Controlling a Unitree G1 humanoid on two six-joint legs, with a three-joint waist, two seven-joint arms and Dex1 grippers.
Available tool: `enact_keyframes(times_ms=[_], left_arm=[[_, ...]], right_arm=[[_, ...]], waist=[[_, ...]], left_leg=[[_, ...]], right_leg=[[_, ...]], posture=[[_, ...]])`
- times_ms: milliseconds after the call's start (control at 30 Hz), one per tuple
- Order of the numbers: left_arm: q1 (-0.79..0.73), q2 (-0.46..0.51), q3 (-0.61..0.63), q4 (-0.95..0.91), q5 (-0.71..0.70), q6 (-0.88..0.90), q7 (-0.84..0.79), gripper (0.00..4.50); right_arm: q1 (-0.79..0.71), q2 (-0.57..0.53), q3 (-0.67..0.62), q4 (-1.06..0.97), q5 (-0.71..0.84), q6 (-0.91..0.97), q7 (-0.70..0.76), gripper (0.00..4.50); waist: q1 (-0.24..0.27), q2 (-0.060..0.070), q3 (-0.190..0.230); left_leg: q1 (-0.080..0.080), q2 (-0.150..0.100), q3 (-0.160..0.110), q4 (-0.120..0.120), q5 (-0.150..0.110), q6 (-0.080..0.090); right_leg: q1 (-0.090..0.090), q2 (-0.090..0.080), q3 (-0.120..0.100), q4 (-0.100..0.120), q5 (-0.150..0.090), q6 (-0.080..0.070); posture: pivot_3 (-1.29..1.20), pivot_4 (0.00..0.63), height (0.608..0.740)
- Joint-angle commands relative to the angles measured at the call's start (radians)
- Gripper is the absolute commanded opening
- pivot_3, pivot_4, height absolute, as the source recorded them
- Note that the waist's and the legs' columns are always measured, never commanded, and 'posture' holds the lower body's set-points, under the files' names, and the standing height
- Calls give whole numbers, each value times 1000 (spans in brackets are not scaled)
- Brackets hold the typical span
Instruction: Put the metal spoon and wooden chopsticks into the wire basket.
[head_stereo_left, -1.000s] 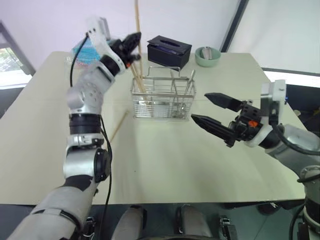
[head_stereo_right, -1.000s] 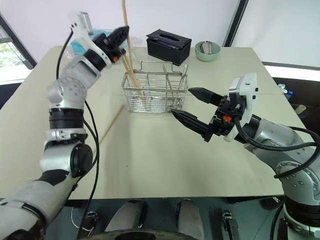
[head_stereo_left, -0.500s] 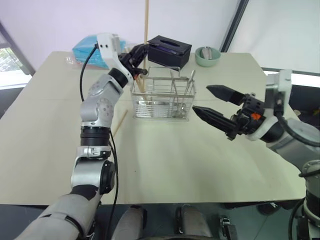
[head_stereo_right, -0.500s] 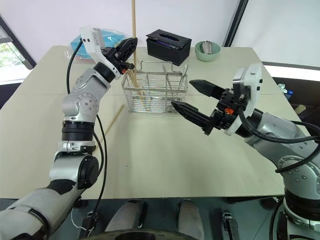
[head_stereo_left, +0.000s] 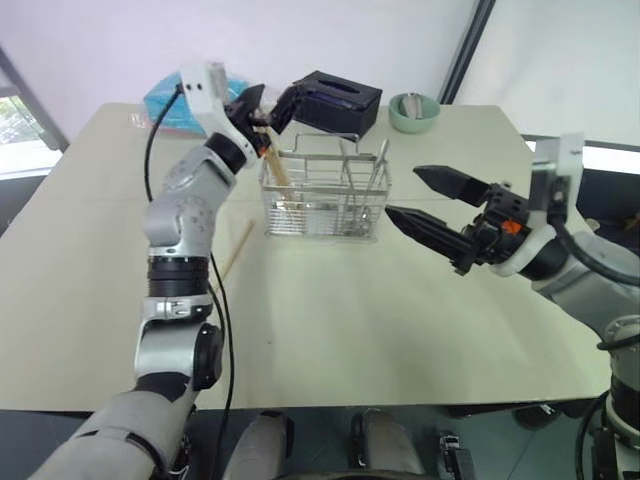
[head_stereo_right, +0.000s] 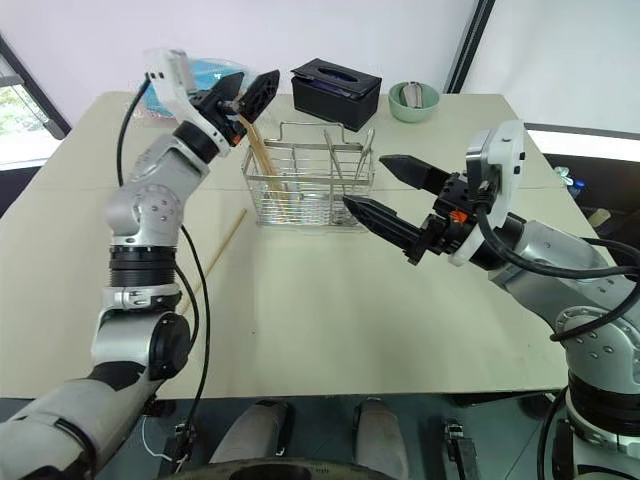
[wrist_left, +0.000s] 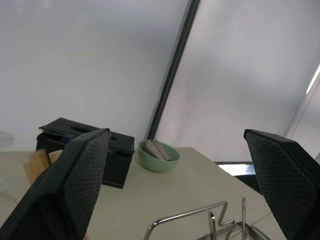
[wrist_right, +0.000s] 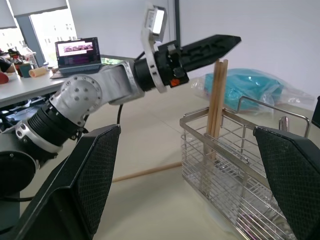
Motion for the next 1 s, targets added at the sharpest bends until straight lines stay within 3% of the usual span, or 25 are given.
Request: enact_keyframes(times_ms=[33,167,267,467,567,733,900,1000], left_arm=[[-111,102,88,-80,-92,103,15,4467],[-213,242,173,-3,-179,227,1,4467],[-250,353,160,96,-159,299,-42,4467],[-205,572,-183,294,105,518,-143,4467],[-175,594,-258,279,124,619,-209,4467],[-110,549,-314,202,117,767,-240,4467],[-45,485,-369,132,119,821,-263,4467],[-2,472,-468,107,156,792,-296,4467]], right_arm=[[-19,-6,-10,-3,16,-7,6,4399],[-14,-2,-3,3,8,-10,17,4399],[-15,3,7,7,2,-13,22,4399],[-16,15,30,12,-20,-20,37,4399],[-9,19,32,11,-15,-17,38,4399],[-4,23,41,9,-11,-9,33,4399],[-3,37,52,3,-13,-8,15,4399],[17,41,51,-15,-11,-12,9,4399]], waist=[[-1,0,0],[-1,1,0],[-1,2,0],[0,4,0],[0,3,0],[0,1,1],[0,2,1],[0,2,1]], left_leg=[[0,0,0,0,0,0],[0,1,0,-1,0,0],[1,0,0,-2,0,0],[3,-1,0,-1,0,0],[2,0,-1,-2,0,0],[-1,0,-1,-2,0,0],[0,0,-1,-3,0,0],[0,1,-1,-2,0,0]], right_leg=[[0,1,0,0,0,0],[-1,1,0,0,0,0],[0,1,0,0,0,0],[1,2,0,1,0,0],[1,2,0,1,0,0],[-2,1,0,1,0,0],[-2,0,1,0,0,0],[-2,0,1,0,0,0]], posture=[[0,150,654],[0,150,654],[0,150,654],[0,150,654],[0,150,654],[0,150,654],[0,150,654],[0,150,654]])
